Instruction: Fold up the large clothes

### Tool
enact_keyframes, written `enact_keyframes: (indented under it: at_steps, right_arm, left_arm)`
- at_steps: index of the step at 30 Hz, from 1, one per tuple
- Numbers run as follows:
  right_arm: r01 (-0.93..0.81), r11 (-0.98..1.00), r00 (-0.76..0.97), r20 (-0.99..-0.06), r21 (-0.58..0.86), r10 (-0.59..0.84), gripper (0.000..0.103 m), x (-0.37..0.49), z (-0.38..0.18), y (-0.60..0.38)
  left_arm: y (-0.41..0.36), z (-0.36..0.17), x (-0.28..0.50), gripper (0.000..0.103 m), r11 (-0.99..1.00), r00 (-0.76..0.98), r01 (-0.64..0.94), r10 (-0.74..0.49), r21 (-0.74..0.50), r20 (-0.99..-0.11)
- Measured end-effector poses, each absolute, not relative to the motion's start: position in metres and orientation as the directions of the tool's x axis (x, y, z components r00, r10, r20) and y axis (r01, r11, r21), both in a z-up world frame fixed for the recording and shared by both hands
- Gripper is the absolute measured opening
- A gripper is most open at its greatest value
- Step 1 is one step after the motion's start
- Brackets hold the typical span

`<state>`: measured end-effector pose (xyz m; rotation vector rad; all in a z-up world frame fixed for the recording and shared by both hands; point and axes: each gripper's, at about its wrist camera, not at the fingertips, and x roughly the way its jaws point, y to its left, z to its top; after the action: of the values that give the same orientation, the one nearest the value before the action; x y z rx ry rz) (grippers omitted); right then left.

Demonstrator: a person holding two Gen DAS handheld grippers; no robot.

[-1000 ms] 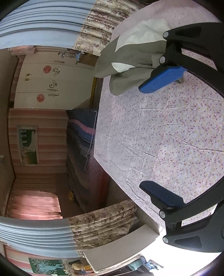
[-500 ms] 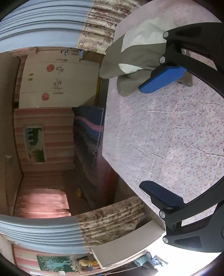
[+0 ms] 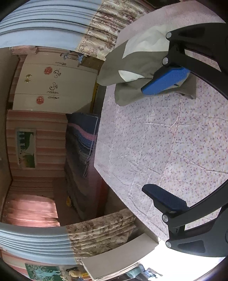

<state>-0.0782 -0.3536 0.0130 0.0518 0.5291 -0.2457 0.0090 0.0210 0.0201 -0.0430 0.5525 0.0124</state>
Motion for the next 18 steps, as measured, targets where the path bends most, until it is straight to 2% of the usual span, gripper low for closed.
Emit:
enact_keyframes:
  at_steps: [7, 13, 18]
  right_arm:
    - [0.249, 0.966, 0.851, -0.491, 0.07, -0.184, 0.101, -0.082, 0.019, -0.369]
    - [0.236, 0.97, 0.836, -0.519, 0.05, -0.177, 0.101, -0.069, 0.014, -0.361]
    - [0.238, 0.961, 0.841, -0.524, 0.142, -0.131, 0.101, -0.07, 0.015, -0.366]
  left_arm:
    - [0.012, 0.018, 0.008, 0.1, 1.0, 0.851, -0.022, 0.008, -0.019, -0.526]
    - [-0.002, 0.019, 0.005, 0.1, 0.999, 0.854, 0.016, 0.003, 0.033, -0.519]
    - [-0.003, 0.023, 0.002, 0.1, 0.998, 0.86, 0.023, 0.007, 0.052, -0.511]
